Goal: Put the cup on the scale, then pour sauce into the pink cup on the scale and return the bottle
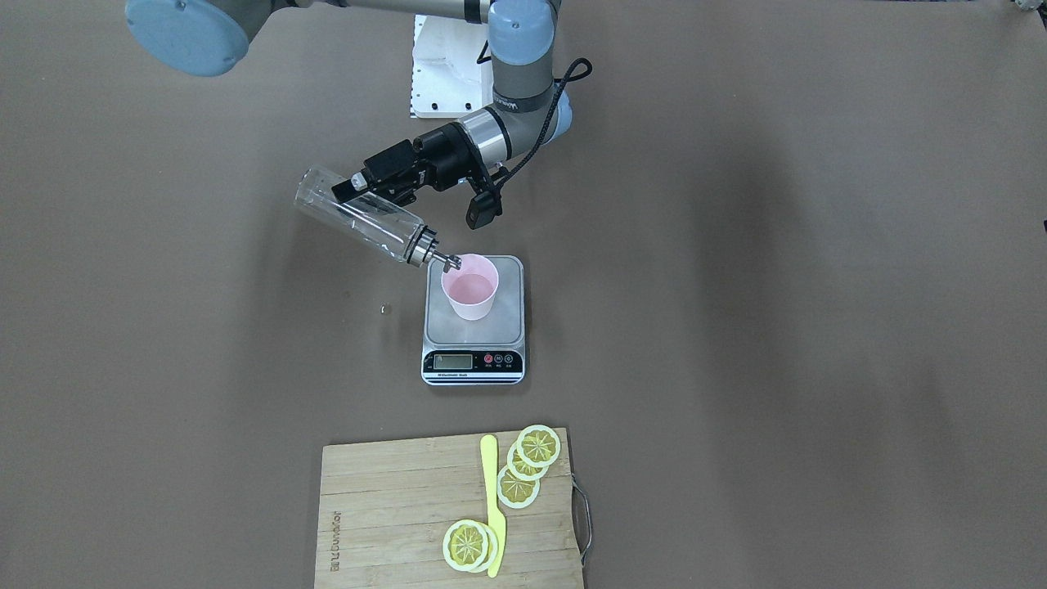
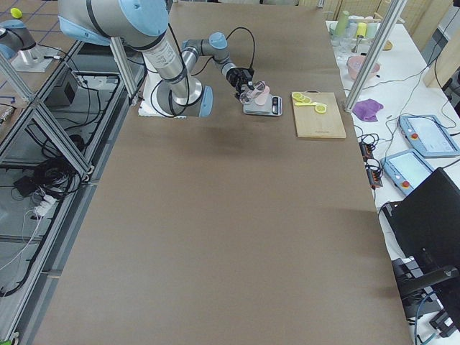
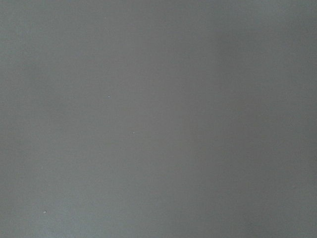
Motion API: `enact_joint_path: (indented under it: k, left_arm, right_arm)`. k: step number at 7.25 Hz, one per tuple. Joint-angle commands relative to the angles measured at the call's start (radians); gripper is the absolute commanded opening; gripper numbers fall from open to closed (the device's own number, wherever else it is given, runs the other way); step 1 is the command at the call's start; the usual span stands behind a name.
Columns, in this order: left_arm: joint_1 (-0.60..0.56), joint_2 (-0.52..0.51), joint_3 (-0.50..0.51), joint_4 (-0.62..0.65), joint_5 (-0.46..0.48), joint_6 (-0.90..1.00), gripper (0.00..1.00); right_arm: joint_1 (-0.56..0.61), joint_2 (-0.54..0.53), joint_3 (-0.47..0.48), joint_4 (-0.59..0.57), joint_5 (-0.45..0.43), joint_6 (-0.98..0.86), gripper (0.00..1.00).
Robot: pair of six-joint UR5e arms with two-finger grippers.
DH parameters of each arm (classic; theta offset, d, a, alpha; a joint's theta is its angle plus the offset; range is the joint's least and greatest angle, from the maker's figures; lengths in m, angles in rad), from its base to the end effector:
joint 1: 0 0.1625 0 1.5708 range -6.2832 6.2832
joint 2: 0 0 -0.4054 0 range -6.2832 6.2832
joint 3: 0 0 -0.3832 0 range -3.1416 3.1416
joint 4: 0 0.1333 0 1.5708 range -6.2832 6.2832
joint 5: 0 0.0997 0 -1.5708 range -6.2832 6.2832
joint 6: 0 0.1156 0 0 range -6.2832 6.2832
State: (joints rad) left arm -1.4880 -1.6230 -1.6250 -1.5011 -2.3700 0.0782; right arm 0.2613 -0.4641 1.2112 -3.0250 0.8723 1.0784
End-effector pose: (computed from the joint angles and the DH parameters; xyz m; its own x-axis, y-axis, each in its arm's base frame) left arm -0.0085 -0.5072 0.6035 0.6841 0.1614 -0.7113 -0.1365 0.9863 0.0925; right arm -0.5858 -0.3716 0.2156 0.5499 -0.2277 -0.8036 0.5285 0.8399 0.1237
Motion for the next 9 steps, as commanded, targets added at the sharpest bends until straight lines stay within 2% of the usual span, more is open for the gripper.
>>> enact_joint_path:
  k: [1, 7, 9]
  left_arm:
    - [0.0, 0.0, -0.003, 0.001, 0.0, 0.0, 0.99]
    - [0.0, 0.0, -0.007, 0.001, -0.005, 0.0, 0.99]
    - [0.0, 0.0, -0.006, 0.001, -0.04, 0.0, 0.99]
  right_arm:
    - [-0.001, 0.002, -0.012, -0.02, 0.008, 0.0, 0.0]
    - [-0.004, 0.024, -0.024, -0.084, 0.036, 0.028, 0.0]
    - [-0.007, 0.041, -0.058, -0.086, 0.042, 0.041, 0.0]
